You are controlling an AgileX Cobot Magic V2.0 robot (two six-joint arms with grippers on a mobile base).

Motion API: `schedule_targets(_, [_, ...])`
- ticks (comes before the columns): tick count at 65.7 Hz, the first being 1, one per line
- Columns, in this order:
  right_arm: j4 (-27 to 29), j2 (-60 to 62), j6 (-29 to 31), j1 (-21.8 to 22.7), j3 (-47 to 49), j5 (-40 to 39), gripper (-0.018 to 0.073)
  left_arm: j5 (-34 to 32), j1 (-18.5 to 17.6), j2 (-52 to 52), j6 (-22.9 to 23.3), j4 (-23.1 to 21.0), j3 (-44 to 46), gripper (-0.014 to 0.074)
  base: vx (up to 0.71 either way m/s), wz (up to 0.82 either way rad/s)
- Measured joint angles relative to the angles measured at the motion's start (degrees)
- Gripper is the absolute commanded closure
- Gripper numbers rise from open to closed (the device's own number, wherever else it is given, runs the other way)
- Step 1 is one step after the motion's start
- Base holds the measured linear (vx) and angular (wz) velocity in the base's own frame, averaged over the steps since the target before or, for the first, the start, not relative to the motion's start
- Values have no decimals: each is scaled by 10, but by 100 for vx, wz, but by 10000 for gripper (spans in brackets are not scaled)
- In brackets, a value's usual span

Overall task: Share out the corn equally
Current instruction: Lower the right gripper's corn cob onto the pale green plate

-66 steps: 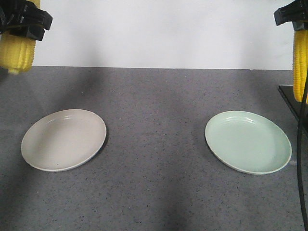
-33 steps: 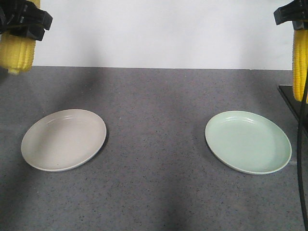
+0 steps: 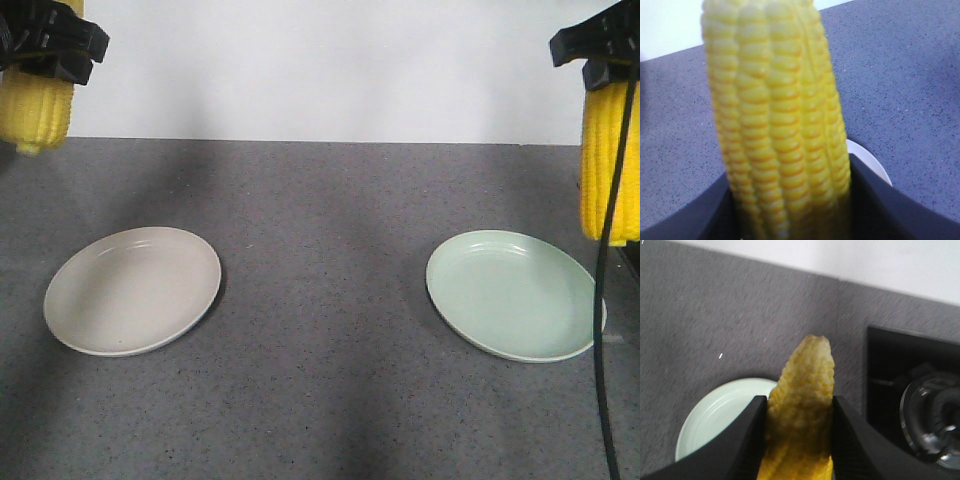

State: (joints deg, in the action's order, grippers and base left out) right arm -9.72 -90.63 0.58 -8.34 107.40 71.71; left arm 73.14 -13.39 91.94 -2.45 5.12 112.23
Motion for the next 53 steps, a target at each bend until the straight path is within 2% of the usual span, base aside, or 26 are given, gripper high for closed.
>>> schedule_targets(20, [63, -84, -2, 0, 0, 6, 330, 0, 0, 0, 0, 0, 0, 377, 0, 0])
schedule_targets(47, [67, -146, -6, 0, -2, 5, 319, 0, 0, 0, 0, 0, 0, 377, 0, 0])
schedule_targets(53, [87, -147, -6, 5, -2, 5, 317, 0, 0, 0, 0, 0, 0, 377, 0, 0])
